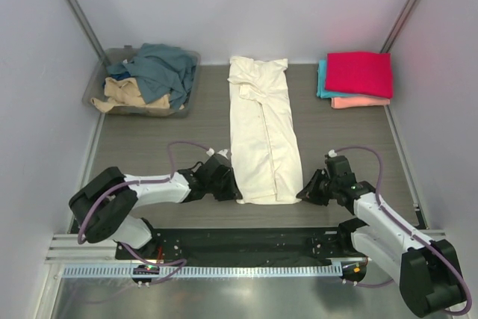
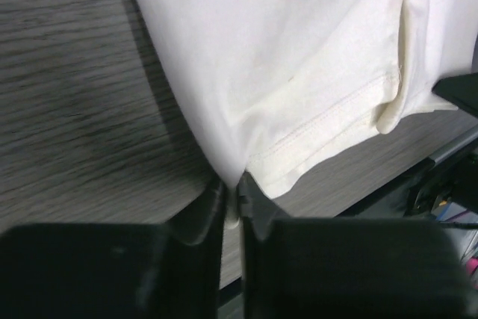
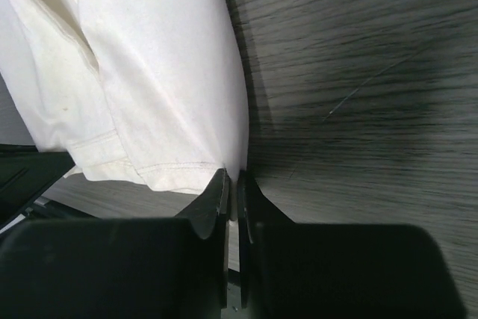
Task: Fold and stack the t-shirts
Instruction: Fold the tshirt
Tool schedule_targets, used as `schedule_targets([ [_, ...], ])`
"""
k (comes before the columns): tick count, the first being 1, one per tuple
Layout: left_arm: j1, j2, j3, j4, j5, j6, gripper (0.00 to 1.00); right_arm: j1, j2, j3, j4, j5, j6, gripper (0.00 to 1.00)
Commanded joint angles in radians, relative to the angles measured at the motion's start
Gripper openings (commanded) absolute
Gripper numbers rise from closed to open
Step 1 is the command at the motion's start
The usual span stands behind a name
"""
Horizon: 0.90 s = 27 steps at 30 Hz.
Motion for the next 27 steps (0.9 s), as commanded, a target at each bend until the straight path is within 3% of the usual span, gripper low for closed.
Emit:
schedule_targets([
  [1,-0.007,0.013,0.022,-0.003,-0.035,0.001,0.06,-0.002,-0.025,-0.004,-0.020,-0.010,0.000,0.04],
  [2,-0.008,0.004,0.021,-0.009,-0.029,-0.005,0.00,-0.002,-0.030,-0.001,-0.029,-0.011,-0.002,0.01],
  [11,-0.152,-0.261,0.006,-0.213,-0.140,-0.137,0.00,0.003,-0.192,0.059,-0.214,-0.040,0.029,0.01],
  [16,-0.183,-0.361,0.070,-0.359,-0.208,-0.157,0.00,0.004,-0.249,0.145,-0.291,-0.027,0.029,0.01],
  [21,-0.136,-0.343,0.242,-0.523,-0.291,-0.019,0.00,0.003,-0.102,0.347,-0.279,0.051,-0.042,0.01],
  [27,0.068,-0.214,0.410,-0.551,-0.168,0.133,0.01,0.003,0.169,0.591,-0.189,0.134,-0.128,0.01],
])
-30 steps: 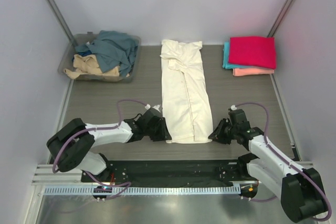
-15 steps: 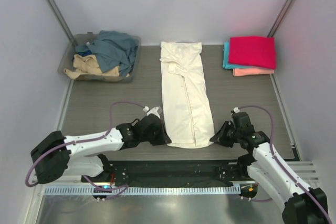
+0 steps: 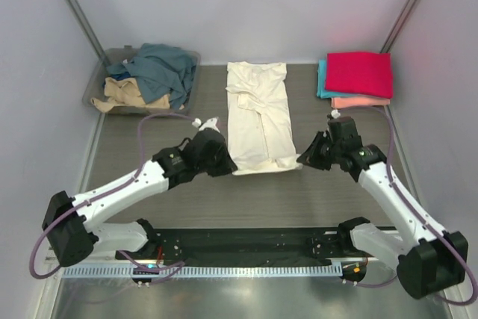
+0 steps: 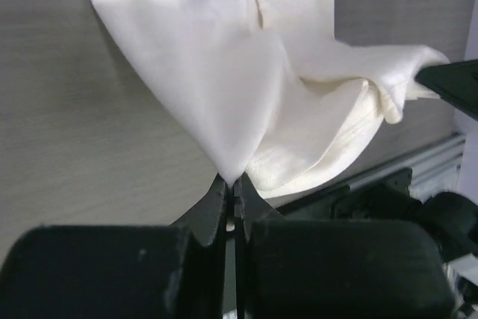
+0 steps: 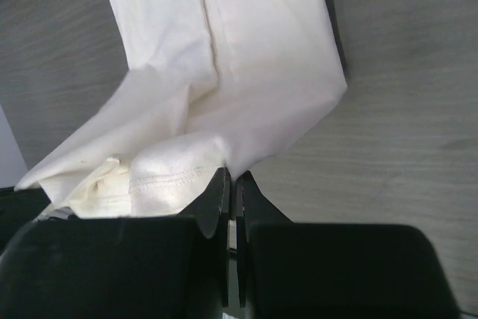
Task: Fold and stack the t-shirts
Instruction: Fold the tshirt
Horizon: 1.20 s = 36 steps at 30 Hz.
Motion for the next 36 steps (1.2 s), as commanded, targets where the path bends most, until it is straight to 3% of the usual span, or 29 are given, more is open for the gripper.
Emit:
schedule_targets([
  [1,0.138,0.103,0.092,-0.058,0.057,0.139,0.01,0.001,0.109,0.138,0.086,0.082,-0.081,0.01],
  [7,0.315,0.318,0.278,-0.055,0.207,0.282,0.00,-0.014,0.399,0.369,0.134,0.130,-0.162,0.01],
  [16,0.459,0.618,0.542,-0.056,0.338,0.369,0.00,-0.055,0.724,0.624,0.145,0.118,-0.222,0.01],
  [19,0.482,0.695,0.617,-0.058,0.402,0.385,0.01,-0.072,0.785,0.663,0.151,0.116,-0.225,0.01],
  [28,0.508,0.882,0.807,-0.084,0.419,0.382,0.02,-0.115,0.954,0.804,0.160,0.073,-0.225,0.01],
  [36,0.519,0.936,0.884,-0.113,0.401,0.371,0.02,-0.115,1.017,0.842,0.191,0.036,-0.223,0.01],
])
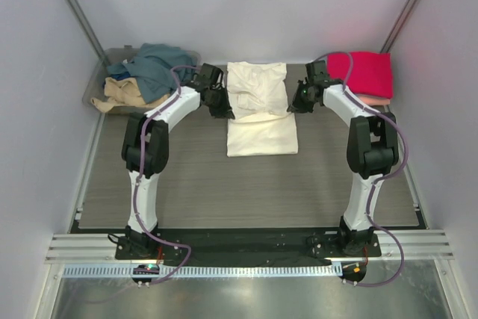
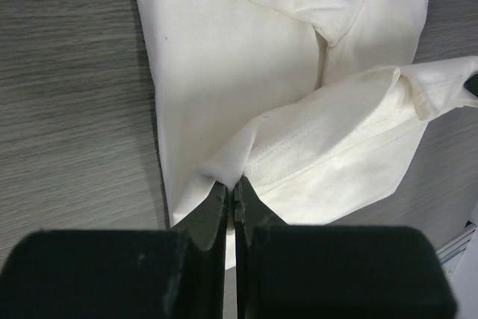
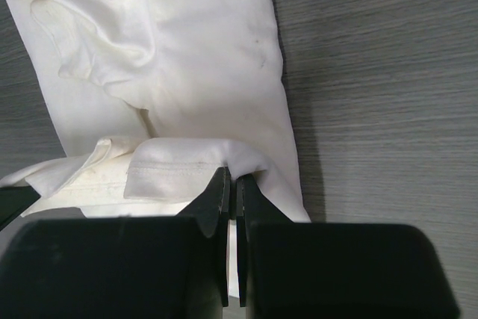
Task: Fold and stack the t-shirts
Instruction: Fold the tshirt
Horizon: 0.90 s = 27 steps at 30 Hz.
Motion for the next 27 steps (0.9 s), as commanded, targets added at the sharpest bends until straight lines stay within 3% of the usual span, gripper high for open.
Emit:
schedule_targets([
  [1,0.015,-0.012,0.052,-0.023,0.006,0.008,0.02,-0.004,0.008,0.061,0.051,-0.026,-0.016,0.01],
  [6,0.029,0.014,0.078,-0.030,-0.007,0.005,0.03,-0.004,0.036,0.091,0.059,-0.036,-0.019,0.01],
  [8,0.035,0.040,0.115,-0.063,-0.010,0.011,0.12,-0.004,0.070,0.131,0.058,-0.040,-0.022,0.01],
  [9,0.044,0.075,0.164,-0.089,-0.011,0.016,0.32,-0.007,0.099,0.149,0.055,-0.045,-0.023,0.11],
  [10,0.053,0.101,0.213,-0.110,-0.013,0.015,0.42,-0.009,0.116,0.197,0.045,-0.048,-0.023,0.22],
  [11,0.079,0.132,0.265,-0.135,0.010,0.002,0.47,-0.013,0.139,0.237,0.029,-0.036,-0.025,0.45],
  [13,0.105,0.258,0.510,-0.237,0.062,-0.011,0.55,-0.015,0.230,0.435,-0.069,0.010,-0.046,0.64],
  [14,0.124,0.308,0.609,-0.285,0.074,-0.016,0.57,-0.015,0.270,0.532,-0.130,0.079,-0.057,0.71],
  [15,0.131,0.379,0.834,-0.382,0.061,-0.015,0.61,-0.018,0.309,0.635,-0.196,0.105,-0.068,0.72],
  [16,0.136,0.404,0.915,-0.420,0.052,-0.015,0.63,-0.020,0.374,0.816,-0.305,0.113,-0.084,0.72],
  [18,0.153,0.389,0.963,-0.404,0.068,-0.024,0.66,-0.024,0.383,0.907,-0.367,0.131,-0.097,0.73],
  [21,0.156,0.177,0.653,-0.243,0.056,-0.015,0.68,-0.024,0.230,0.715,-0.332,0.144,-0.103,0.73],
  [22,0.156,0.084,0.470,-0.212,0.058,-0.015,0.69,-0.024,0.178,0.509,-0.251,0.135,-0.098,0.73],
  [23,0.152,0.041,0.404,-0.187,0.056,-0.015,0.69,-0.024,0.056,0.398,-0.199,0.123,-0.095,0.73],
  [27,0.106,-0.111,0.135,-0.141,0.039,0.016,0.68,-0.024,-0.163,-0.088,-0.018,0.029,-0.069,0.73],
])
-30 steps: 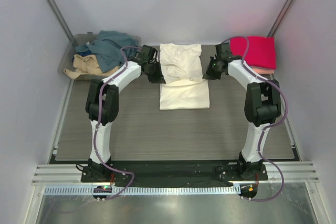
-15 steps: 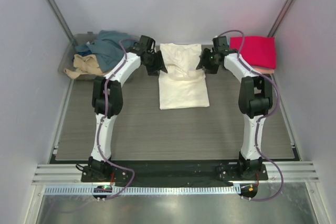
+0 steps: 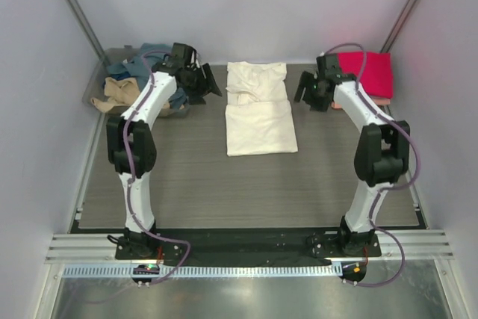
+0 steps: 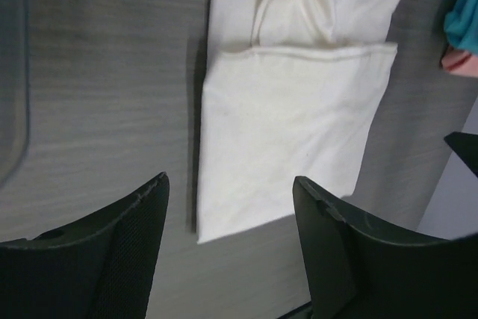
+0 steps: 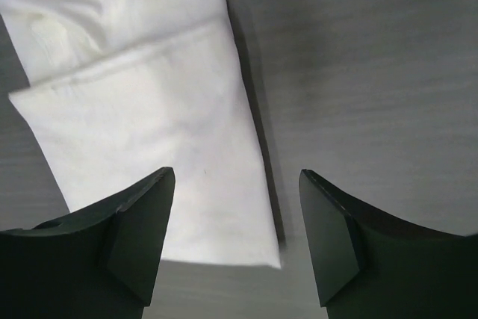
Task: Fold and stack the t-shirts
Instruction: Fold the tshirt
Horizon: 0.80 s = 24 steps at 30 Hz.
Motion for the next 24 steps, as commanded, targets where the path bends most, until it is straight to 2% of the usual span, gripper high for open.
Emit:
schedule_targets([
  [1,-0.068,-0.143,-0.154,0.085,0.008,0.036,0.68,0.007,-0.180,-0.307,0.140,-0.074,0.011,0.73],
  [5,-0.134,-0.342,-0.480,0.200,-0.032,0.012,0.68,0.007,-0.297,-0.538,0.206,-0.163,0.029,0.71],
  [9,-0.162,-0.451,-0.688,0.285,-0.052,-0.027,0.68,0.005,-0.349,-0.705,0.278,-0.241,0.041,0.67],
  [16,-0.180,-0.510,-0.918,0.455,-0.012,-0.096,0.68,0.008,-0.283,-0.760,0.377,-0.271,0.055,0.58],
  [24,-0.186,-0.466,-1.023,0.596,-0.006,-0.136,0.68,0.007,-0.266,-0.780,0.436,-0.229,0.061,0.55],
])
